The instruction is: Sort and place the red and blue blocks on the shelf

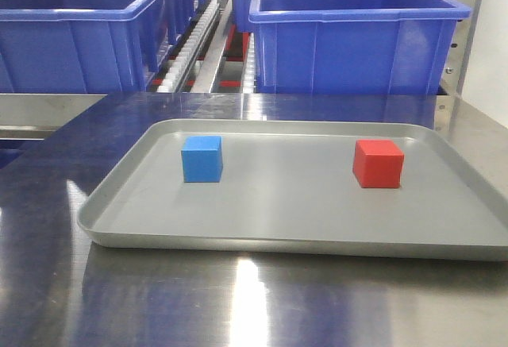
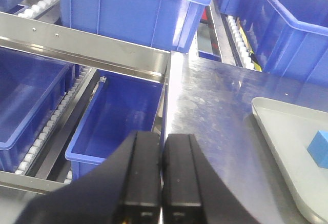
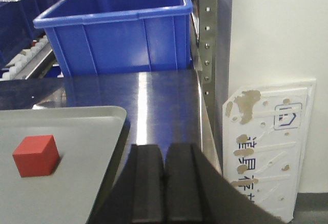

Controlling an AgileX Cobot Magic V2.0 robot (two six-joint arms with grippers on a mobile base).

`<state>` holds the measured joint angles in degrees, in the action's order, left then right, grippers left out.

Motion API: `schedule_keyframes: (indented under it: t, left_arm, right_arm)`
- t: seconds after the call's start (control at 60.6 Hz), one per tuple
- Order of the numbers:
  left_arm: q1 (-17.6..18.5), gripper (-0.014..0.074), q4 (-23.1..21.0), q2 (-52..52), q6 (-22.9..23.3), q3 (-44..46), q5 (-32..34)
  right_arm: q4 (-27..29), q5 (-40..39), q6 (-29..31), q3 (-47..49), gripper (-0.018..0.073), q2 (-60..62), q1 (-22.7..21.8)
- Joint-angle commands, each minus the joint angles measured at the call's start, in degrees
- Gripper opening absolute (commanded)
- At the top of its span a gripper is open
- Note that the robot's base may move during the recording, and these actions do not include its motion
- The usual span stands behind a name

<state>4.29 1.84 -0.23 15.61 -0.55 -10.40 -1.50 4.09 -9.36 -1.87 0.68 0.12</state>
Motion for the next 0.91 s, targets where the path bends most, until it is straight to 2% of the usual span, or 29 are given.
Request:
schedule_keyframes:
  t: [0.0, 0.429, 0.677, 0.892]
  left_arm:
    - [0.1, 0.0134, -0.3, -0.8, 0.1, -1.2, 4.9]
    - [0.1, 0.0134, -0.3, -0.8, 0.1, -1.2, 4.9]
    - [0.1, 0.0134, -0.3, -0.8, 0.1, -1.2, 4.9]
    - [0.1, 0.0134, -0.3, -0.8, 0.1, -1.2, 4.9]
  right_arm:
    - [-0.1, -5.5, 0.3, 1.4, 0.0047, 1.1, -0.1]
    - [0.0, -5.4, 0.3, 1.4, 0.0047, 1.1, 0.0]
    - [0.5, -7.9, 0.3, 1.4, 0.0047, 0.9, 0.2]
    - [2.5, -8.3, 0.3, 4.2, 0.0047, -9.1, 2.0]
